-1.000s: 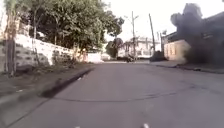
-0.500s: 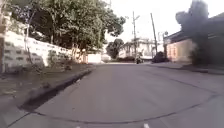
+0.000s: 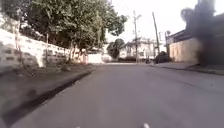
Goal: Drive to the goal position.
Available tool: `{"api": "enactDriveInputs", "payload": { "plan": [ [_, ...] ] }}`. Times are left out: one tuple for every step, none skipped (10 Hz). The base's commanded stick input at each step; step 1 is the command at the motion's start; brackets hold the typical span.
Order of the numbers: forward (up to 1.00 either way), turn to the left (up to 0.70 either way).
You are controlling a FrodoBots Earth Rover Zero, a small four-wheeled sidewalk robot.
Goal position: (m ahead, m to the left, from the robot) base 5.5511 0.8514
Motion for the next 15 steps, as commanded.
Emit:
{"api": "enactDriveInputs", "payload": {
  "plan": [
    [1.0,0.0],
    [1.0,0.0],
    [1.0,0.0],
    [1.0,0.0],
    [1.0,0.0],
    [1.0,0.0],
    [1.0,0.0],
    [1.0,0.0],
    [1.0,0.0],
    [1.0,0.0],
    [1.0,0.0],
    [1.0,0.0],
    [1.0,0.0],
    [1.0,0.0],
    [1.0,0.0]
  ]
}}
